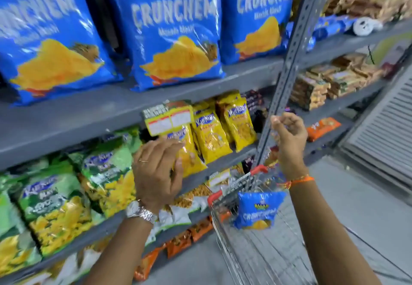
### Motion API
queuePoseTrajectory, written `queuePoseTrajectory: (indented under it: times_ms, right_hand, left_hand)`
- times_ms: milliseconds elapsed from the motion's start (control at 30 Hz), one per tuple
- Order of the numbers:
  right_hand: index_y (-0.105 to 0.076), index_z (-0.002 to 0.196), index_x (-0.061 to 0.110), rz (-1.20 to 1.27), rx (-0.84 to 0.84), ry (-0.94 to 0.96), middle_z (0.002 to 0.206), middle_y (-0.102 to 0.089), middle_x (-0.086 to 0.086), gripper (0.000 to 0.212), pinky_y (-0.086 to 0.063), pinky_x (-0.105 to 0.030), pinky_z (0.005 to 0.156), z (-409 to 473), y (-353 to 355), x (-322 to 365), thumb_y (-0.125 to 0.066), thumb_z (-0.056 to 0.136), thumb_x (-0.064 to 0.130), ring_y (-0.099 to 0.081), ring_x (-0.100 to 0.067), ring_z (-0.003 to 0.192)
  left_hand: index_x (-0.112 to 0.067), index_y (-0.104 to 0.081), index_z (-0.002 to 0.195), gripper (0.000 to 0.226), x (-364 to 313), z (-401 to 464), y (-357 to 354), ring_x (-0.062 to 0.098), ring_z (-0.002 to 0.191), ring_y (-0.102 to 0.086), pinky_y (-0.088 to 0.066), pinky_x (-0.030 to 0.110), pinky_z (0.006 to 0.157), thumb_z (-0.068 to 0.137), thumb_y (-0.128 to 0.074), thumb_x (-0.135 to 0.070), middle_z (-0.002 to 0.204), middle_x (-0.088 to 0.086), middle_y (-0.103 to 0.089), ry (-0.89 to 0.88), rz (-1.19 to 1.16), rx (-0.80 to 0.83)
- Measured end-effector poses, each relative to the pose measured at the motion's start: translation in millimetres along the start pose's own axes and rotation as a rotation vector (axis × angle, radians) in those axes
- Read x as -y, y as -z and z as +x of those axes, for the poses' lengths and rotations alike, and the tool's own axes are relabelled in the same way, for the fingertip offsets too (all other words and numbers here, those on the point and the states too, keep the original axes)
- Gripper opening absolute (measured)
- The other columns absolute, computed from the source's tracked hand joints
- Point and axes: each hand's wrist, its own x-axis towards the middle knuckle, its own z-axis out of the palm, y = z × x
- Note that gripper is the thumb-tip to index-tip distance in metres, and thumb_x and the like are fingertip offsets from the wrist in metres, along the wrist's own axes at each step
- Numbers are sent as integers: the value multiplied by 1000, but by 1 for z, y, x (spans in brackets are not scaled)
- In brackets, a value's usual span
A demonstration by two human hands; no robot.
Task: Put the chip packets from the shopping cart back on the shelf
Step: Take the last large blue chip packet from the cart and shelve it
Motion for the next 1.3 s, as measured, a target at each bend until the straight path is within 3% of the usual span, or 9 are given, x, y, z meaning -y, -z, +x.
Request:
queuePoseTrajectory:
  times_ms: [167,267,367,467,667,767,933,1133,1300]
  right_hand:
    - [-59,83,13,-250,-176,-260,63,-68,9,27,-51,-19,55,-28,98,-130,-72,85,-11,-63,1,54]
    - [-53,78,17,-342,-228,-415,71,-69,1,42,-56,-25,70,-54,146,-197,-71,79,-21,-65,5,58]
    - [-58,97,3,-445,-174,-597,100,-61,-18,39,-50,-44,85,-72,179,-251,-79,72,-19,-61,-21,85]
    - [-45,131,-14,-518,-126,-736,115,-47,-15,68,-49,-39,86,-79,201,-292,-77,71,-23,-46,-23,105]
    - [-35,132,-8,-536,-26,-750,122,-39,-13,74,-50,-7,62,-68,212,-343,-67,70,-35,-52,-18,101]
    - [-39,127,-3,-538,23,-706,122,-48,-12,74,-51,-6,59,-61,215,-358,-69,67,-35,-61,-9,92]
    - [-45,136,-6,-528,-2,-742,128,-61,-17,82,-57,-46,94,-59,223,-372,-80,65,-23,-60,-26,109]
    - [-62,117,-11,-515,75,-702,97,-74,-9,57,-58,-36,77,-60,234,-384,-79,64,-25,-70,-17,84]
    - [-57,121,-18,-343,89,-701,126,-63,-37,55,-55,-59,94,-58,228,-392,-75,69,-26,-66,-42,108]
  left_hand:
    - [-16,-70,119,30,-21,-88,-84,25,121,-60,-43,39,106,97,-52,-25,122,2,-71,76,-159,460]
    - [-14,-71,119,33,-24,-135,-118,25,118,-60,-42,37,106,97,-50,-29,119,6,-71,94,-204,681]
    - [-12,-71,117,35,-36,-175,-147,27,115,-62,-40,35,106,98,-48,-31,118,8,-71,58,-285,852]
    - [-8,-72,115,38,-53,-207,-168,25,115,-60,-35,30,108,97,-48,-31,117,9,-72,62,-359,934]
    - [-10,-77,98,41,-68,-242,-192,27,101,-69,-38,33,106,100,-43,-34,103,6,-76,54,-425,917]
    - [-14,-78,97,39,-67,-250,-194,26,106,-67,-38,36,109,100,-42,-30,101,2,-77,63,-424,899]
    - [-10,-80,94,40,-68,-251,-198,29,102,-69,-41,40,107,95,-42,-23,95,4,-78,58,-415,841]
    - [-8,-81,91,43,-69,-256,-202,31,94,-71,-45,42,100,92,-40,-22,88,7,-78,37,-401,756]
    - [-8,-81,90,43,-68,-261,-207,32,92,-71,-44,41,101,90,-40,-23,86,7,-78,32,-401,707]
